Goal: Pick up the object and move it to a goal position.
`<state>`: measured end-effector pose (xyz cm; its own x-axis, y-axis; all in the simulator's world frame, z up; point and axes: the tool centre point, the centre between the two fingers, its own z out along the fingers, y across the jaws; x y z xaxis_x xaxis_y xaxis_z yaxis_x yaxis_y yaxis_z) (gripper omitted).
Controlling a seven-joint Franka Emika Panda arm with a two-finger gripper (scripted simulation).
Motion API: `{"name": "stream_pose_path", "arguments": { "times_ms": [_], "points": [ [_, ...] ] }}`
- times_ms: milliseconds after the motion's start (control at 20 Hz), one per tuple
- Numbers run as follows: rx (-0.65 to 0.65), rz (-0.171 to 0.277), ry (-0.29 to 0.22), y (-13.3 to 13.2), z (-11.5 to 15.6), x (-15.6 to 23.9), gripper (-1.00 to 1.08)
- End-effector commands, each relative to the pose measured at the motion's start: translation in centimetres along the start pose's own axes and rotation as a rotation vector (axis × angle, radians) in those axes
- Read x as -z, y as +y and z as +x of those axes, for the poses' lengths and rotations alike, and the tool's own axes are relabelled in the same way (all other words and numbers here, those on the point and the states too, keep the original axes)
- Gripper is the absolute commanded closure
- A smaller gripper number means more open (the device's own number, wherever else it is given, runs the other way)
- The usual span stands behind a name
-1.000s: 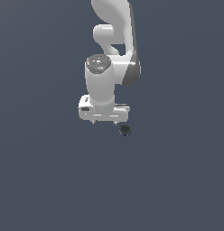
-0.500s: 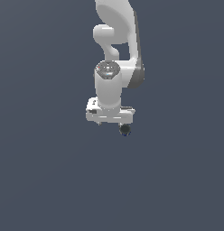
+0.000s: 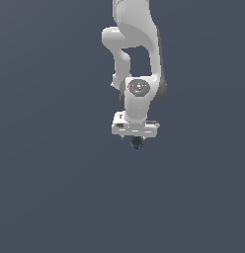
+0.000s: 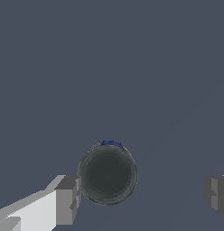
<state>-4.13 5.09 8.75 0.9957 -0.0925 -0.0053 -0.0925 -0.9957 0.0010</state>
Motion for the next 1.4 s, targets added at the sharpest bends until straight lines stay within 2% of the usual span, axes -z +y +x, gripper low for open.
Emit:
{"name": "stream_pose_path", "arguments": {
  "times_ms": [0,350,650,1100,1350],
  "points": [
    [-0.003,0.000,0.003,-1.1,-0.8,-1.0,-0.92],
    [-0.006,0.001,0.005,-2.5,-2.0,-2.4,-0.92],
    [-0.005,0.001,0.004,-2.4,-2.0,-2.8,-0.92],
    [-0.006,0.001,0.005,-2.5,-2.1,-6.7,-0.92],
    [-0.006,0.001,0.005,-2.5,-2.0,-7.4,-0.92]
  ]
}}
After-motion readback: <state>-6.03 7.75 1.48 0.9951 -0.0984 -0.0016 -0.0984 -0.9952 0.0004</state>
